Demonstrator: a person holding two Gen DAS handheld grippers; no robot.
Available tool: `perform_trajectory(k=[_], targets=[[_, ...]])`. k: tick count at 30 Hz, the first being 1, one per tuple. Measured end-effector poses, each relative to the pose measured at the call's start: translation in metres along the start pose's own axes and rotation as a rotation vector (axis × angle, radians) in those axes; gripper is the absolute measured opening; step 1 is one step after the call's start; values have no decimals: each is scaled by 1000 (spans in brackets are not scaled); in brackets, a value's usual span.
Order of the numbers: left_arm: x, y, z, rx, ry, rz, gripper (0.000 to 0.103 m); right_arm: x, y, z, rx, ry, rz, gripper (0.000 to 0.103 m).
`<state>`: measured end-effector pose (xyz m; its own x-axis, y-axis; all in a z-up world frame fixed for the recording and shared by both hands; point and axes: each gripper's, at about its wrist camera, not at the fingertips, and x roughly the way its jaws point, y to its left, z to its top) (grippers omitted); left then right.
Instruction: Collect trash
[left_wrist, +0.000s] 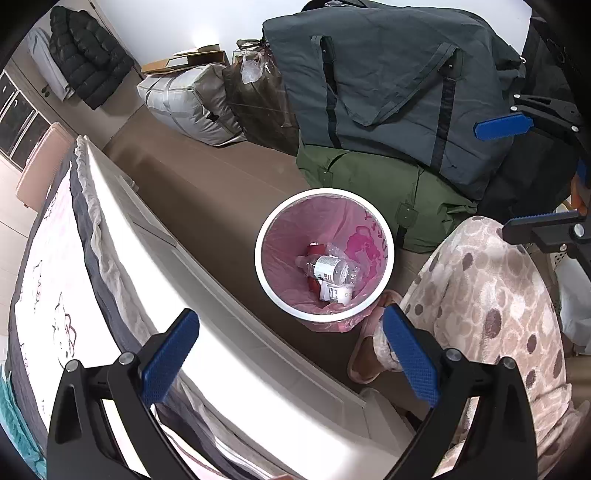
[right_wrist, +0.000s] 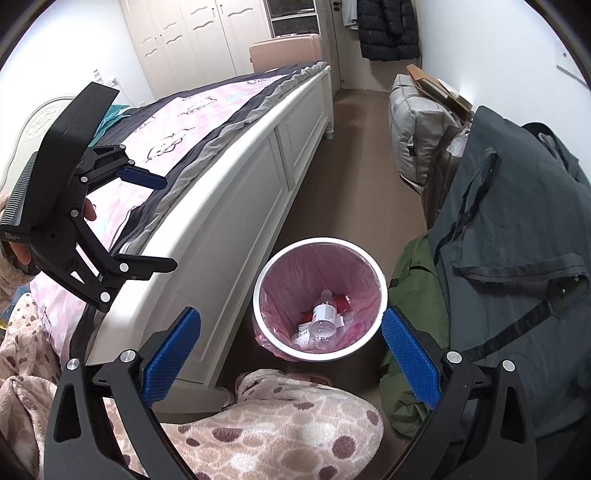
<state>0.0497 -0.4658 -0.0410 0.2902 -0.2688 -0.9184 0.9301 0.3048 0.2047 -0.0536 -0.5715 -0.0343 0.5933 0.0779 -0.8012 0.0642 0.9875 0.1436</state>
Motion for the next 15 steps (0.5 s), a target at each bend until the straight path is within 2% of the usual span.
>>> perform_trajectory(k=[8, 15], targets=[[-2, -3, 0, 14, -28, 7, 98, 2, 0, 0, 2, 3, 1, 96], [4, 5, 0, -28, 16, -36, 98, 5, 1, -2, 3, 5, 4, 96]])
